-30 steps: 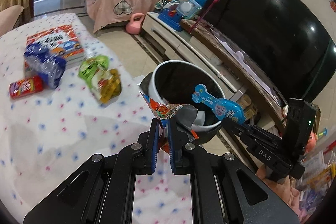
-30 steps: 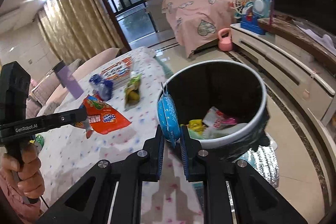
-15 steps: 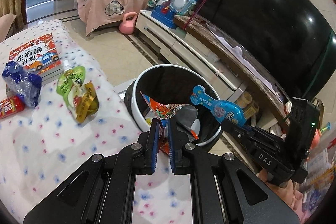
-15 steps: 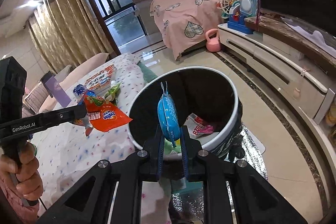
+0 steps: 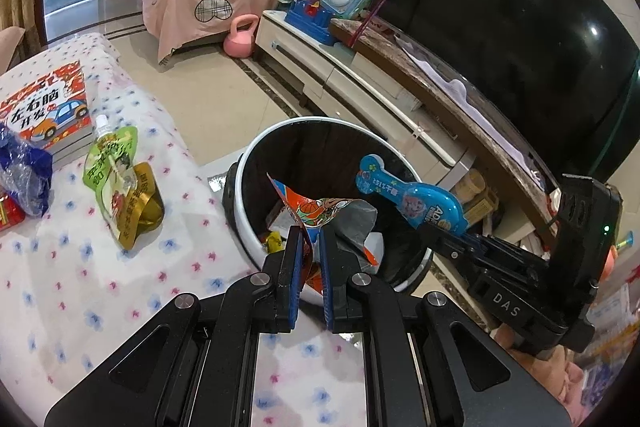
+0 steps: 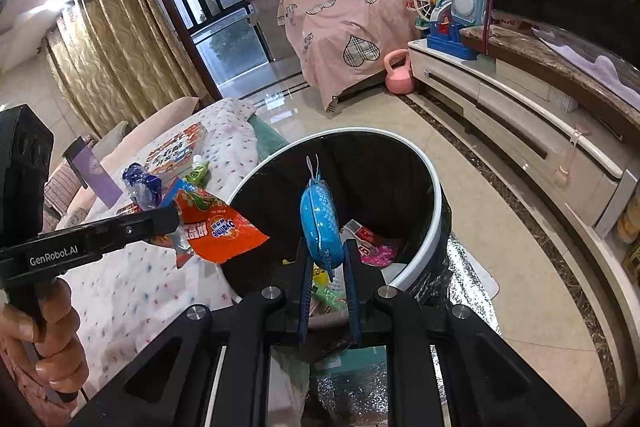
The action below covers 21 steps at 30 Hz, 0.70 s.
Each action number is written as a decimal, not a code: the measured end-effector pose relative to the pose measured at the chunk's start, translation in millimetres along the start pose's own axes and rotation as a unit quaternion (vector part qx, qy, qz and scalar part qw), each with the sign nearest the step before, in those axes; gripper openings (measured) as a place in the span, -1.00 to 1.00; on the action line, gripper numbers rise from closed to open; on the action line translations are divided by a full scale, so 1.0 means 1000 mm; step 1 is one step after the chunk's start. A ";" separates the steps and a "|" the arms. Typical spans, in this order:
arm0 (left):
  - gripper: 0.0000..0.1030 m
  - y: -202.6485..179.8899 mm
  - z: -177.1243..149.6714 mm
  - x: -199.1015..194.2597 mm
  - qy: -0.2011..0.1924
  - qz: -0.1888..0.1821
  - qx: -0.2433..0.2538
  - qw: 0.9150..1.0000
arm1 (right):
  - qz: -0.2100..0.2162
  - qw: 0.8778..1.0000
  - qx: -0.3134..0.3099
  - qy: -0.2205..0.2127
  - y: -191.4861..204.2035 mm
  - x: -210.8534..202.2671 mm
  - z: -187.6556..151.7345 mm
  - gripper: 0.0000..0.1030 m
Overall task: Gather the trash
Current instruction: 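Carry the orange wrapper and blue comb over the bin while opening both grippers to drop them, then move both grippers back to the table toward the red candy tube and blue bag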
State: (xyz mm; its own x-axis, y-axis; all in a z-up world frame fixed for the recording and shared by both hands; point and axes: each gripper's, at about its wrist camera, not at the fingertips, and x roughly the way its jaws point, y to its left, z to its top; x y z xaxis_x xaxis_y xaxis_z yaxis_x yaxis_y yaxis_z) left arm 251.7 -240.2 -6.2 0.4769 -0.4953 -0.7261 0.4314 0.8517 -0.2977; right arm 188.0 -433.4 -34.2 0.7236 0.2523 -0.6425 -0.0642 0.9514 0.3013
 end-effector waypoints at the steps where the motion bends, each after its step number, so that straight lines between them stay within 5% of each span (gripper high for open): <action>1: -0.85 -0.001 0.001 0.002 0.001 0.001 0.001 1.000 | -0.001 1.000 0.000 0.002 0.000 0.002 0.001 -0.72; 6: -0.82 -0.003 0.002 0.012 0.011 0.009 0.004 1.000 | -0.009 1.000 -0.003 0.010 -0.002 0.009 0.006 -0.72; 8: -0.42 0.000 0.002 0.012 0.014 0.005 -0.005 1.000 | -0.012 1.000 -0.002 0.012 -0.003 0.012 0.007 -0.67; 11: -0.12 0.005 0.001 0.007 0.004 0.009 -0.015 1.000 | -0.014 1.000 0.006 0.015 -0.009 0.015 0.008 -0.62; 14: -0.12 0.012 -0.001 0.003 0.005 0.006 -0.024 1.000 | -0.012 1.000 0.018 0.014 -0.013 0.014 0.006 -0.05; 21: 0.11 0.041 -0.028 -0.020 -0.002 0.007 -0.056 0.998 | 0.005 1.000 0.028 -0.004 -0.004 0.001 -0.002 0.19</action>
State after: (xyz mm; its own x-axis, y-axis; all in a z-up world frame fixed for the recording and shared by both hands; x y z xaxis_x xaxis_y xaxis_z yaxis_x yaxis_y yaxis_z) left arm 238.6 -190.8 -21.1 0.4852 -0.4833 -0.7287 0.3366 0.8724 -0.3545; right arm 187.8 -436.4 -37.0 0.7290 0.2606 -0.6329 -0.0331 0.9370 0.3477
